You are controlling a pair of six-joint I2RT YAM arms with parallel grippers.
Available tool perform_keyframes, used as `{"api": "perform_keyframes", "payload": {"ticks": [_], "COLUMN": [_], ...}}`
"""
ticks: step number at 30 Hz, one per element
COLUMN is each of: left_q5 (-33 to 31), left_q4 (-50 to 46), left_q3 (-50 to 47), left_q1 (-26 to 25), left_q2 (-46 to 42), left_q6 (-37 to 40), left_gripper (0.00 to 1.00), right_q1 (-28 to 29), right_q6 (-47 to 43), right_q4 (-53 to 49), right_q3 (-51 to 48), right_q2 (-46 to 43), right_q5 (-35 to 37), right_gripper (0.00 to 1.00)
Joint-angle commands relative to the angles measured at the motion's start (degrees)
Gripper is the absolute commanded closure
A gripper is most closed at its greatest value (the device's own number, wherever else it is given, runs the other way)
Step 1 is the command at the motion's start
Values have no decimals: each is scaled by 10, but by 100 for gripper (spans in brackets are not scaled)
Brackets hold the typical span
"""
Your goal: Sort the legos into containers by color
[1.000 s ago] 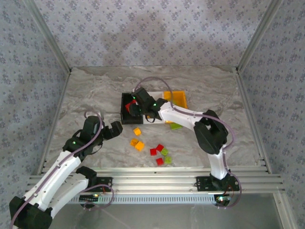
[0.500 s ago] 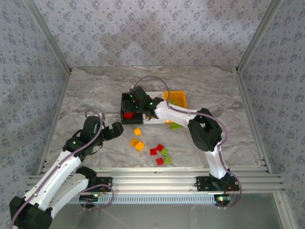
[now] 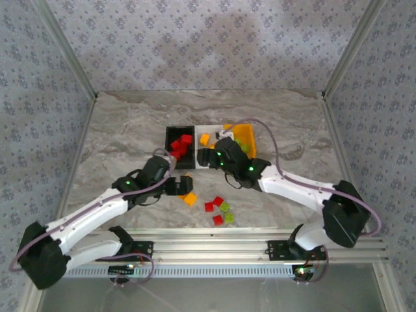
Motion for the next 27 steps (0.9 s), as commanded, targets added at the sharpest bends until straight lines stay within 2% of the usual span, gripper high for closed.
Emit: {"api": "perform_keyframes", "payload": {"ticks": [1, 5, 10, 16, 27], "left_q5": [-23, -16, -9, -8, -27], "left_q4": [13, 10, 22, 17, 14], "left_q3": [46, 77, 103, 111, 127], "left_q1": [-63, -121, -165, -177, -188], "left_q2": [59, 147, 215, 264, 330], "left_q6": [47, 66, 75, 80, 89], "left_gripper": [8, 15, 17, 18, 29], "right_q1": [-13, -31, -50, -75, -102], "right_q6": [32, 49, 55, 56, 55], "right_q4": [-19, -34, -52, -66, -75], "right_q3": [-57, -116, -157, -187, -206], "right_q2": [-54, -122, -184, -243, -286], "right_q5": [44, 52, 61, 62, 54], "right_gripper": [19, 18, 17, 16, 16]}}
